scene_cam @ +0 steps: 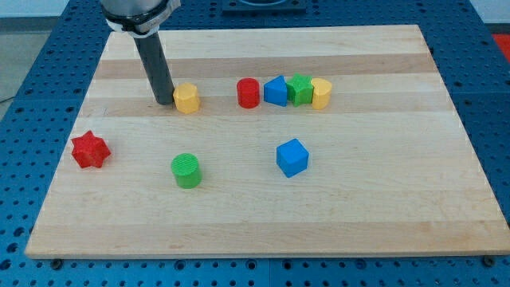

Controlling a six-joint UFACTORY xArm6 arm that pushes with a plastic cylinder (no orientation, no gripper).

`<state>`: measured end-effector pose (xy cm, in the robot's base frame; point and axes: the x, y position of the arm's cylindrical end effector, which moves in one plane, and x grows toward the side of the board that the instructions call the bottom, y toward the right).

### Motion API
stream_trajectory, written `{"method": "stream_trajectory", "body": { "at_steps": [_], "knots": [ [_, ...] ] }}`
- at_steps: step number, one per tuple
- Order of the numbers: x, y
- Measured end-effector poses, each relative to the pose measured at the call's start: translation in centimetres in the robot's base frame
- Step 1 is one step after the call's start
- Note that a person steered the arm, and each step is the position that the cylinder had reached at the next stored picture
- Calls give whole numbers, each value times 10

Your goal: Slide the yellow hexagon a bit right

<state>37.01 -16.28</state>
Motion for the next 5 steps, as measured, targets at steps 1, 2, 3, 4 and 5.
{"method": "stream_trajectory", "body": {
  "at_steps": [1, 2, 3, 4, 5],
  "knots": [
    [0, 20],
    [-1, 31],
    [-1, -6],
    [0, -20],
    [13, -22]
  ]
}}
